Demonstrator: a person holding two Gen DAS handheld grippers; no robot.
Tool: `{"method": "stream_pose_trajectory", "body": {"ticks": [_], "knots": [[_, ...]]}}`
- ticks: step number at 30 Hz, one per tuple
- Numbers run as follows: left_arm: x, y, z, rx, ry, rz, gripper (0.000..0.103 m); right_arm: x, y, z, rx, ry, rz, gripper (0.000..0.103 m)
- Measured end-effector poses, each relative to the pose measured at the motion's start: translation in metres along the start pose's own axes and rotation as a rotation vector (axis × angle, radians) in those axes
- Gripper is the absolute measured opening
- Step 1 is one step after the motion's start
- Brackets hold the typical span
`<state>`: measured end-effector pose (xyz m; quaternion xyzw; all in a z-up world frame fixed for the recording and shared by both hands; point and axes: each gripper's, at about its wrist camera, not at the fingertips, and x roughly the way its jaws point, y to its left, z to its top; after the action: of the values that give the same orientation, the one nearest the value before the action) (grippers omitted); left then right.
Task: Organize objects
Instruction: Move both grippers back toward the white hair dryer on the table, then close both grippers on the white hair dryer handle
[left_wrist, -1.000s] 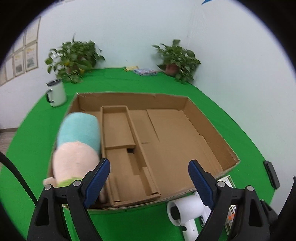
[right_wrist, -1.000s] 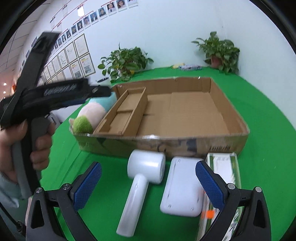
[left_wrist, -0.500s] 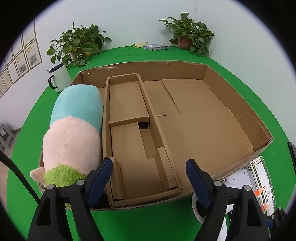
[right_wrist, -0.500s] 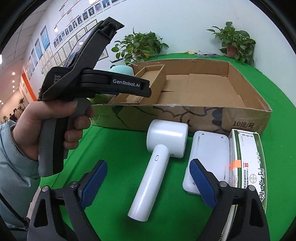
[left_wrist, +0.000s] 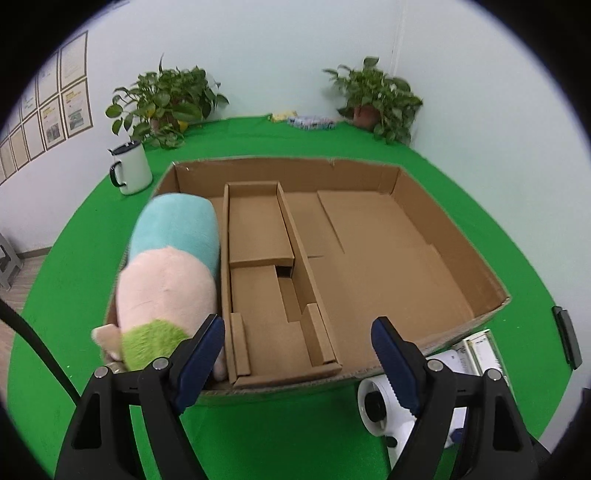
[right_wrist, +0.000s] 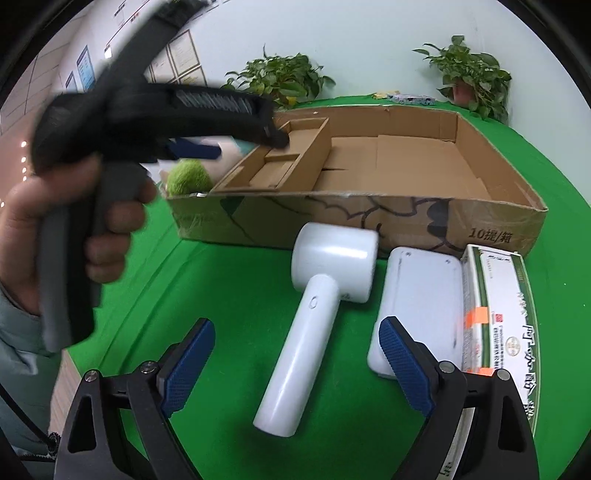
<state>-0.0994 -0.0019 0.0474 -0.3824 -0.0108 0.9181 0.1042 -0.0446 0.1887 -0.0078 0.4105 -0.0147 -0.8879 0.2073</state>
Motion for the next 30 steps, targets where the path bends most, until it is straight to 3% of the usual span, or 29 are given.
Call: {"method": "stream_pose_trajectory", "body": {"ticks": [3, 5, 7, 10, 13, 18, 21, 22, 27, 30], "knots": [[-0.02, 0.009, -0.011, -0.014, -0.025, -0.019, 0.082, 0.005, 0.007, -0.002, -0.024, 0.006, -0.009, 0.088], [-0.028, 0.017, -0.021, -0.033, -0.027, -0.03, 0.082, 0.009, 0.01, -0.002, -0.038, 0.014, -0.021, 0.077], [-0.031, 0.022, -0.03, -0.049, -0.02, -0.033, 0.082, 0.017, 0.012, -0.001, -0.054, 0.038, -0.056, 0.054], [-0.031, 0.031, -0.045, -0.065, 0.002, -0.037, 0.082, 0.029, 0.014, -0.005, -0.069, 0.087, -0.106, 0.034], [-0.031, 0.041, -0.056, -0.104, 0.026, -0.058, 0.082, 0.032, 0.017, -0.009, -0.072, 0.098, -0.13, 0.032], [-0.025, 0.046, -0.083, -0.18, 0.116, -0.223, 0.082, 0.021, 0.029, -0.021, -0.088, 0.107, -0.035, 0.033], [-0.015, 0.042, -0.096, -0.237, 0.185, -0.34, 0.082, 0.01, 0.029, -0.033, -0.053, 0.092, 0.031, 0.074], [-0.008, 0.039, -0.101, -0.257, 0.223, -0.392, 0.082, 0.006, 0.027, -0.035, -0.033, 0.078, 0.051, 0.076], [0.012, 0.012, -0.11, -0.25, 0.315, -0.498, 0.08, 0.003, 0.02, -0.033, -0.024, 0.069, 0.035, 0.076], [0.023, 0.0, -0.106, -0.258, 0.342, -0.518, 0.08, 0.01, 0.02, -0.031, -0.036, 0.077, 0.036, 0.065]]}}
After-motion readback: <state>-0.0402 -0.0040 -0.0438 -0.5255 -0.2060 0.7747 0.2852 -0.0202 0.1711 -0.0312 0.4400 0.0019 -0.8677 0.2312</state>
